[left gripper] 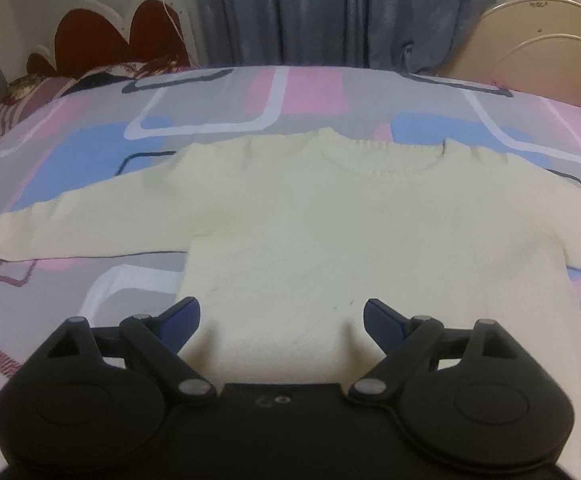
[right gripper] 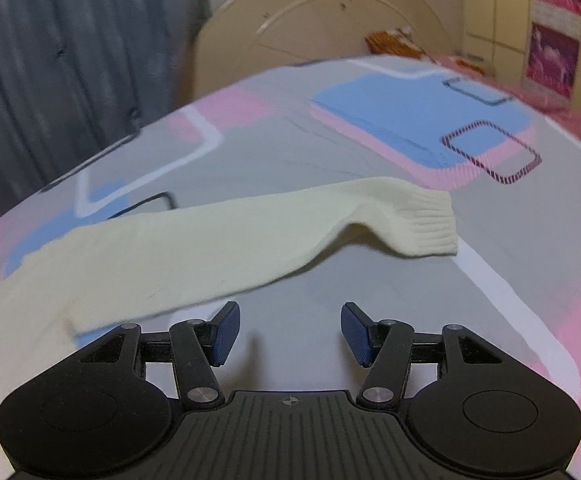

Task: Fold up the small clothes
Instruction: 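Move the right gripper to the sweater cuff and close on it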

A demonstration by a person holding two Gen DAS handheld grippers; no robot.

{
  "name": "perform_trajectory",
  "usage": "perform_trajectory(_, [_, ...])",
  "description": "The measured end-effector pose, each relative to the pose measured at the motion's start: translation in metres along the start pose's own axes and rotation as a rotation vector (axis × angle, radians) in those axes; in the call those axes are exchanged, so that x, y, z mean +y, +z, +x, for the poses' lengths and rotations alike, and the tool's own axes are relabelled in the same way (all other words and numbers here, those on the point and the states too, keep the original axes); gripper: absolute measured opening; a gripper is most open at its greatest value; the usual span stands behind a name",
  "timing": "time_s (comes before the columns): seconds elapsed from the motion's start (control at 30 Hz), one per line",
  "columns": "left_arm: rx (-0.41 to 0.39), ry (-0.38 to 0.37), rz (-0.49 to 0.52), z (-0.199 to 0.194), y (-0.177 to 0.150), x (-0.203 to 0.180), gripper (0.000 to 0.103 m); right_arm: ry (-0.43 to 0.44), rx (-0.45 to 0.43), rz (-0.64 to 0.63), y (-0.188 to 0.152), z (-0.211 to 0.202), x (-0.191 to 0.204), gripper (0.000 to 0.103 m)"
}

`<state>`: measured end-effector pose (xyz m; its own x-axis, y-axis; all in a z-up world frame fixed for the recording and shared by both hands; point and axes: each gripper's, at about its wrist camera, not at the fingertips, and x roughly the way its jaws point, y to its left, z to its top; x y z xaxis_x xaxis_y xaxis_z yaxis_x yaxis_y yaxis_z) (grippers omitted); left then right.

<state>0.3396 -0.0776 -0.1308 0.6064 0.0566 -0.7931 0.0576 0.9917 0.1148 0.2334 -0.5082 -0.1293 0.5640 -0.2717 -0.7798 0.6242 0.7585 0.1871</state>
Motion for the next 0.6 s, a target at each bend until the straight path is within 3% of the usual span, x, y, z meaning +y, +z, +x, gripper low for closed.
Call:
perform_trajectory(0.17, [0.015,0.005,-0.012,0.016,0.007,-0.012,0.083,0.001,0.040,0.046,0.016,0.038,-0.018,0.057])
perform_trajectory(0.37, [0.022,0.012,0.003,0.025,0.010,-0.020,0.079,0.002,0.018,0.128,0.033,0.056,-0.038,0.057])
perform_trajectory(0.43, [0.031,0.004,0.007,0.028,0.011,-0.020,0.078,-0.007,0.009,0.136,0.037,0.059,-0.041,0.048])
perform_trajectory(0.5, [0.038,0.009,0.005,0.030,0.012,-0.020,0.077,-0.021,0.008,0.135,0.039,0.060,-0.041,0.022])
perform_trajectory(0.6, [0.034,0.005,-0.003,0.031,0.013,-0.018,0.074,-0.018,-0.005,0.154,0.041,0.061,-0.044,0.014])
